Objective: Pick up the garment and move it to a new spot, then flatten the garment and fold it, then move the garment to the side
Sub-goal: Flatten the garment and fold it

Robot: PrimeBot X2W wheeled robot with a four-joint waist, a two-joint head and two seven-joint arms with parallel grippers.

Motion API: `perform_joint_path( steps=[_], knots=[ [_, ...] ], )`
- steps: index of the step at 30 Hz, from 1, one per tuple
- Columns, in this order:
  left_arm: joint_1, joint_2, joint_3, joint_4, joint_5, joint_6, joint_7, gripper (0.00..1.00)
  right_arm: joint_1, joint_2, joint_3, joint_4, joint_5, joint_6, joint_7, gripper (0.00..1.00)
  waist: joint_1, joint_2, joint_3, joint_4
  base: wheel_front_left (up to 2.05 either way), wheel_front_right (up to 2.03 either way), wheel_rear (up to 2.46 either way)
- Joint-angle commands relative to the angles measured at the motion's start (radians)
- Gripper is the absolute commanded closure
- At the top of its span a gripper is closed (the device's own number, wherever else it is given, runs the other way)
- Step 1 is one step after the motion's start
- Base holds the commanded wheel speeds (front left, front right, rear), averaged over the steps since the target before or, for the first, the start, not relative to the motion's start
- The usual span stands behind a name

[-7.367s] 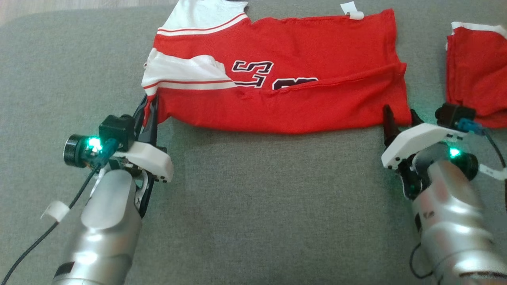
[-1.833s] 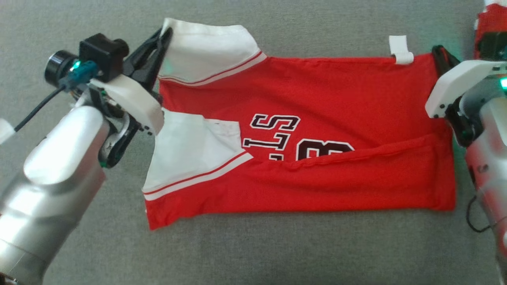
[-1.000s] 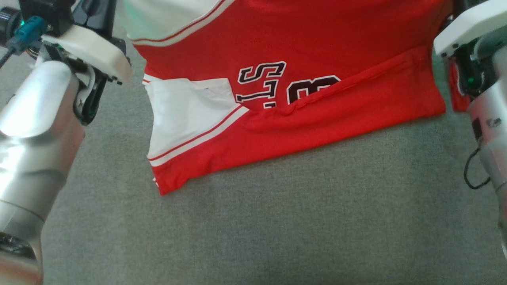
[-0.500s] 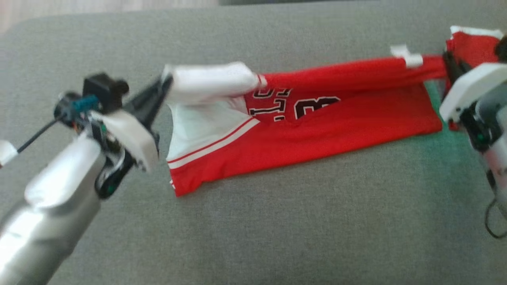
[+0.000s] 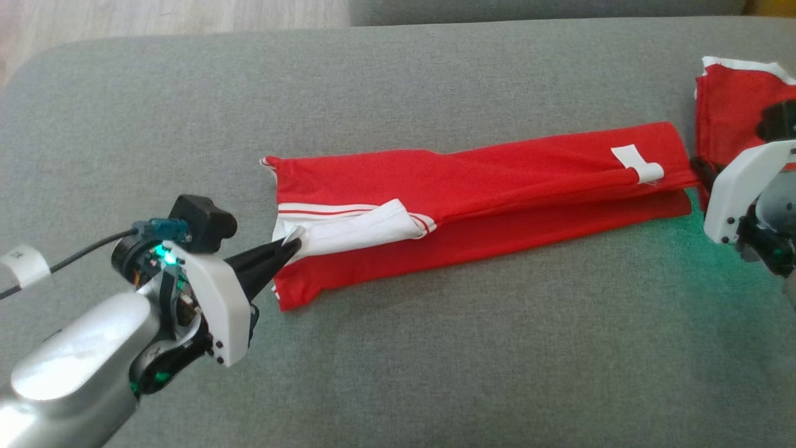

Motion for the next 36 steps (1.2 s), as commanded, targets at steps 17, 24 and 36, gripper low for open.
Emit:
perform_joint_path(
  steps=[17, 24, 36],
  knots=[
    [-0.038, -0.026, 0.082, 0.100, 0.089, 0.120, -0.190, 0.00, -0.043, 0.005, -0.023, -0.034, 0.072, 0.007, -0.084, 0.00, 0.0001, -0.0001, 0.011, -0.033, 0.00, 0.00, 0.00],
    [-0.035, -0.109, 0.230, 0.153, 0.093, 0.235, -0.501, 0.00, -0.054, 0.056, -0.097, -0.125, 0.089, 0.007, -0.286, 0.00, 0.0001, -0.0001, -0.035, -0.040, 0.00, 0.00, 0.00],
    [0.227, -0.299, 0.551, 0.057, 0.278, 0.325, -0.564, 0.00, 0.136, 0.282, -0.314, -0.206, -0.155, 0.007, -0.578, 0.00, 0.0001, -0.0001, -0.110, -0.051, 0.00, 0.00, 0.00]
  ],
)
